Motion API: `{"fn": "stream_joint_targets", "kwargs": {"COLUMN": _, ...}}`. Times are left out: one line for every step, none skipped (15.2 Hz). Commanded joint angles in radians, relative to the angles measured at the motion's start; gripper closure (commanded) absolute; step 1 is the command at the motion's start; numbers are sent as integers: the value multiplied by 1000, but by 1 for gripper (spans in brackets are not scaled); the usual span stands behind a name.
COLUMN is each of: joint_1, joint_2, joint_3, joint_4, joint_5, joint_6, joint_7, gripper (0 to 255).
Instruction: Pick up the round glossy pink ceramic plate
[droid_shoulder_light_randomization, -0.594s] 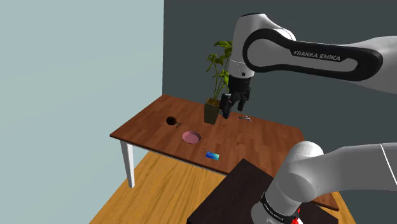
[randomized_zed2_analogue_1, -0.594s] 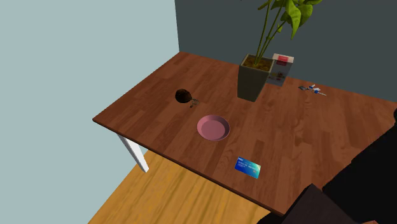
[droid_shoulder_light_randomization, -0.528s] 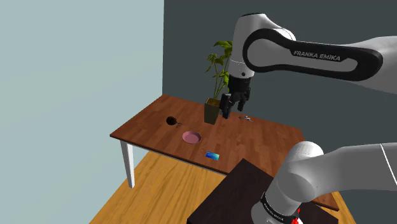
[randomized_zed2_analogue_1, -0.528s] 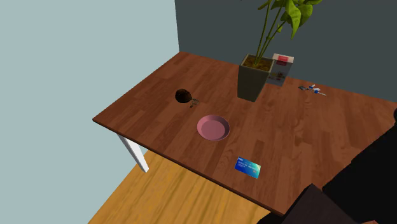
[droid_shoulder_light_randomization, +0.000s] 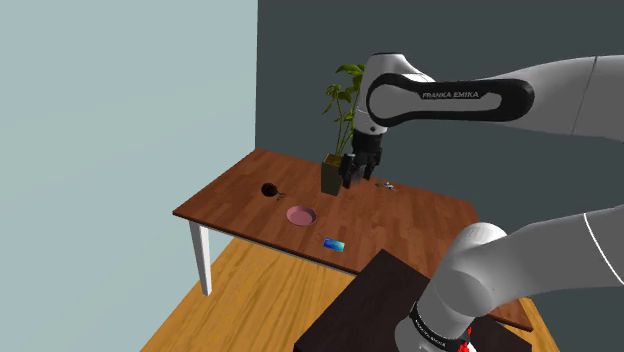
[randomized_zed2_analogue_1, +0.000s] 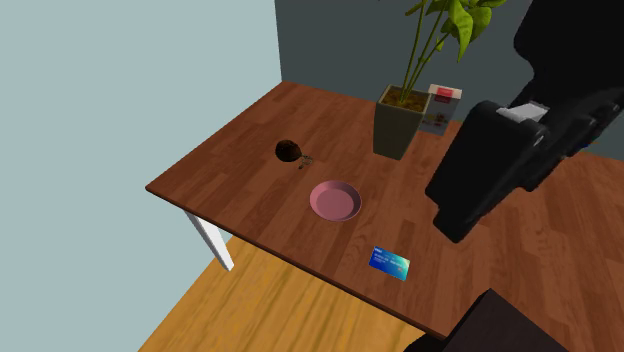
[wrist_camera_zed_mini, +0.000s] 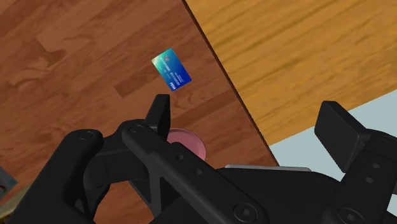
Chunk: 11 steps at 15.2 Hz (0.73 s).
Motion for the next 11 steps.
{"fn": "stream_joint_targets", "kwargs": {"joint_1": -6, "joint_2": 65, "joint_3": -37, "joint_4": 1, "joint_5": 2, "joint_6": 72, "joint_7": -34, "gripper": 0}}
{"fn": "stream_joint_targets", "kwargs": {"joint_1": -8, "joint_2": 95, "joint_3": -56, "joint_4": 1, "joint_5": 5, "joint_6": 104, "joint_7": -53, "gripper": 0}}
{"fn": "stream_joint_targets", "kwargs": {"joint_1": -10, "joint_2": 127, "joint_3": -75, "joint_4": 4, "joint_5": 9, "joint_6": 135, "joint_7": -73, "gripper": 0}}
{"fn": "stream_joint_targets", "kwargs": {"joint_1": -11, "joint_2": 161, "joint_3": -94, "joint_4": 8, "joint_5": 14, "joint_6": 166, "joint_7": -93, "gripper": 0}}
{"fn": "stream_joint_targets", "kwargs": {"joint_1": -11, "joint_2": 195, "joint_3": -112, "joint_4": 13, "joint_5": 21, "joint_6": 196, "joint_7": -114, "gripper": 0}}
{"fn": "stream_joint_targets", "kwargs": {"joint_1": -11, "joint_2": 230, "joint_3": -131, "joint_4": 20, "joint_5": 31, "joint_6": 225, "joint_7": -136, "gripper": 0}}
{"fn": "stream_joint_targets", "kwargs": {"joint_1": -10, "joint_2": 267, "joint_3": -149, "joint_4": 29, "joint_5": 42, "joint_6": 253, "joint_7": -159, "gripper": 0}}
{"fn": "stream_joint_targets", "kwargs": {"joint_1": -8, "joint_2": 305, "joint_3": -167, "joint_4": 39, "joint_5": 55, "joint_6": 280, "joint_7": -183, "gripper": 0}}
{"fn": "stream_joint_targets", "kwargs": {"joint_1": -6, "joint_2": 343, "joint_3": -185, "joint_4": 51, "joint_5": 71, "joint_6": 306, "joint_7": -208, "gripper": 0}}
{"fn": "stream_joint_targets", "kwargs": {"joint_1": -4, "joint_2": 383, "joint_3": -202, "joint_4": 65, "joint_5": 89, "joint_6": 330, "joint_7": -235, "gripper": 0}}
{"fn": "stream_joint_targets", "kwargs": {"joint_1": -1, "joint_2": 423, "joint_3": -218, "joint_4": 80, "joint_5": 110, "joint_6": 352, "joint_7": -263, "gripper": 0}}
